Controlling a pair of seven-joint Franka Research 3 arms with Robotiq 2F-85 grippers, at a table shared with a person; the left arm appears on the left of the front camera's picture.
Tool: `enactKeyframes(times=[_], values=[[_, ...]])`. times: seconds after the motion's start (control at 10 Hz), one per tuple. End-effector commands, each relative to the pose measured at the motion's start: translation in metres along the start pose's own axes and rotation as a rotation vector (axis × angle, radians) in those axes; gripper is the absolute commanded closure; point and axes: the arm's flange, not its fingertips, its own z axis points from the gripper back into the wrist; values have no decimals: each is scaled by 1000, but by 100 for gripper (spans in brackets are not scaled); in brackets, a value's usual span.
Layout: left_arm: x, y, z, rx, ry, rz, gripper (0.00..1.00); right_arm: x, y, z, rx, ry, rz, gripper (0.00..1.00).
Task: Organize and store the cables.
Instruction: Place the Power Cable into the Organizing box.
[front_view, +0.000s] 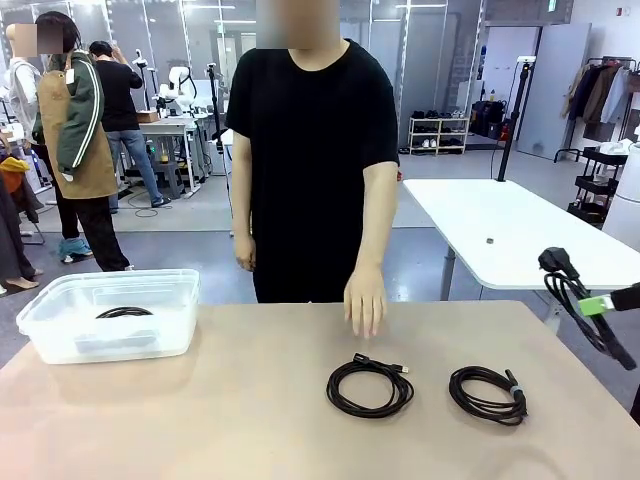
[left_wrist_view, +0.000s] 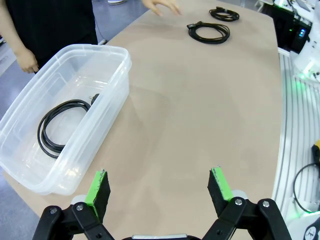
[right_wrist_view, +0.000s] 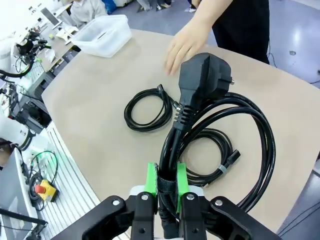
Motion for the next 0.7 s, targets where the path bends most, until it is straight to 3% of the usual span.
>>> enactKeyframes(times=[0.0,0.6], values=[[0,1,0,4,-22,-3,0,-7,2,7,30,-46,36,95],[0,1,0,4,-22,-3,0,-8,4,12,48,-51,37,95]])
